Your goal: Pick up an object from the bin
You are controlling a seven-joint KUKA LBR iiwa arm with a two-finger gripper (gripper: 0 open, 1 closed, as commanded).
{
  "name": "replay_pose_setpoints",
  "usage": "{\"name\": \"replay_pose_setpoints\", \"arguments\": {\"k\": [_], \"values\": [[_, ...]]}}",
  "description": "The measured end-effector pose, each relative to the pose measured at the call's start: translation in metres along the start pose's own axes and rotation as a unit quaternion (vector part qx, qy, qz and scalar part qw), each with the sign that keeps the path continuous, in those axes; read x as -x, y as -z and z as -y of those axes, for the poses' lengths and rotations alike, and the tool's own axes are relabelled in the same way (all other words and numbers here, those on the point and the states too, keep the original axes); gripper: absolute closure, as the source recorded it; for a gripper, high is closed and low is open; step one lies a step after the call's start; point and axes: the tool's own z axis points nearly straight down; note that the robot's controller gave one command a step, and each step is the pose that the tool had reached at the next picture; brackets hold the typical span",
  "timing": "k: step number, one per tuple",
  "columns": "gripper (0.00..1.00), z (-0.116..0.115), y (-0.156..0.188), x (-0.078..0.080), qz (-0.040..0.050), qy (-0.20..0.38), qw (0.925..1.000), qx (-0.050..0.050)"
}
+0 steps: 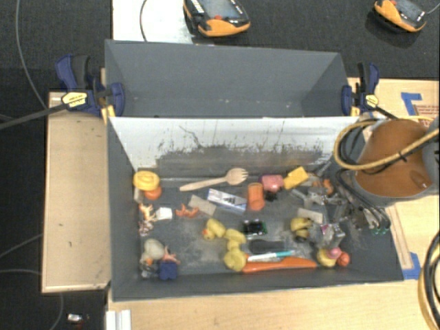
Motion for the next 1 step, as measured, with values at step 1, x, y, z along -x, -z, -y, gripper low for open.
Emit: {"name": "replay_pose_setpoints", "arguments": {"k": [1], "values": [[1.00, 0.0215, -0.0041, 0.0361, -0.0052, -0.177, 0.9841, 0.003]]}}
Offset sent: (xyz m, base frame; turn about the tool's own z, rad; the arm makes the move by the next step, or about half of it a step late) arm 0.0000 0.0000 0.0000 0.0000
